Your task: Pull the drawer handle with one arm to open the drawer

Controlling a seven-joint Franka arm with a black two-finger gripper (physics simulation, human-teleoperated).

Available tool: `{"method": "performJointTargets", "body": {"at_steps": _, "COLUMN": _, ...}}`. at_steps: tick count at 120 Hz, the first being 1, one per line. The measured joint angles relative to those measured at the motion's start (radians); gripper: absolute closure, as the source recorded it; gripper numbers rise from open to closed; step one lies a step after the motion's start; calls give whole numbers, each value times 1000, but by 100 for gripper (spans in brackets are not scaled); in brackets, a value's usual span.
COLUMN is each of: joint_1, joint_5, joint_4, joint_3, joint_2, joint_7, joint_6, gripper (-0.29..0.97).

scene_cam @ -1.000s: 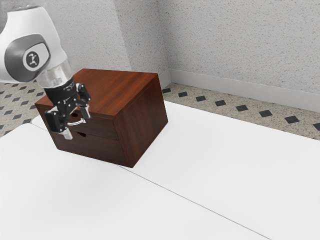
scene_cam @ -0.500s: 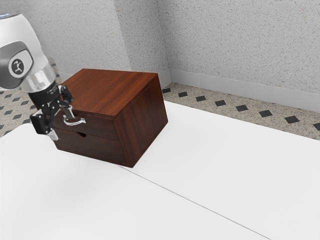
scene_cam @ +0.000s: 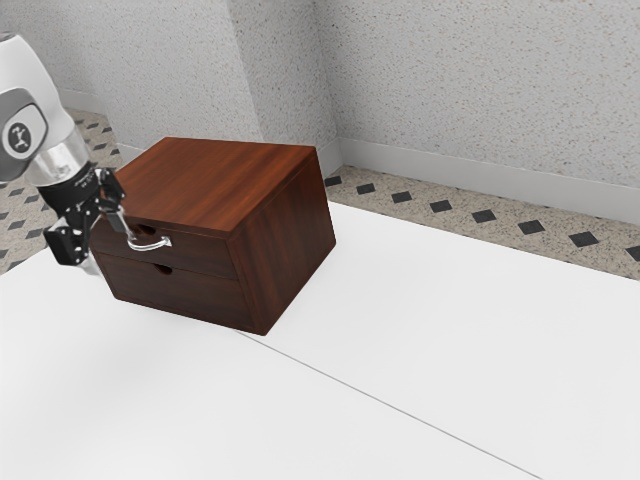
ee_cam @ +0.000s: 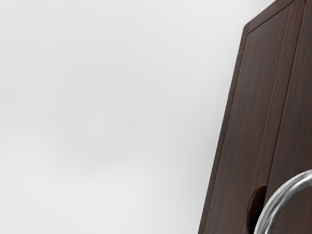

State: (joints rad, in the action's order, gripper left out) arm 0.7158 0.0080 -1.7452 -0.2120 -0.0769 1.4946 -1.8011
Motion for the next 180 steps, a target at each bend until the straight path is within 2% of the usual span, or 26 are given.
{"method": "performJointTargets", "body": {"at_steps": 68, "joint_1": 13, "joint_5": -6, "joint_4": -13, "joint_3": 0, "joint_2": 8, "joint_7": -8, "joint_6": -48, "gripper": 0}}
{"method": "performJointTargets", "body": {"at_steps": 103, "joint_1": 2, "joint_5": -7, "joint_4": -42, "joint_3": 0, "joint_2": 2, "joint_7": -18, "joint_6": -89, "gripper": 16}}
{"method": "performJointTargets", "body": {"at_steps": 136, "joint_1": 5, "joint_5": 4, "joint_4": -45, "joint_3": 0, "joint_2": 4, "joint_7": -93, "joint_6": -109, "gripper": 22}}
{"method": "performJointTargets", "body": {"at_steps": 180, "joint_1": -4, "joint_5": -3, "joint_4": -87, "joint_3": 0, "joint_2": 8, "joint_7": -167, "joint_6": -202, "gripper": 24}}
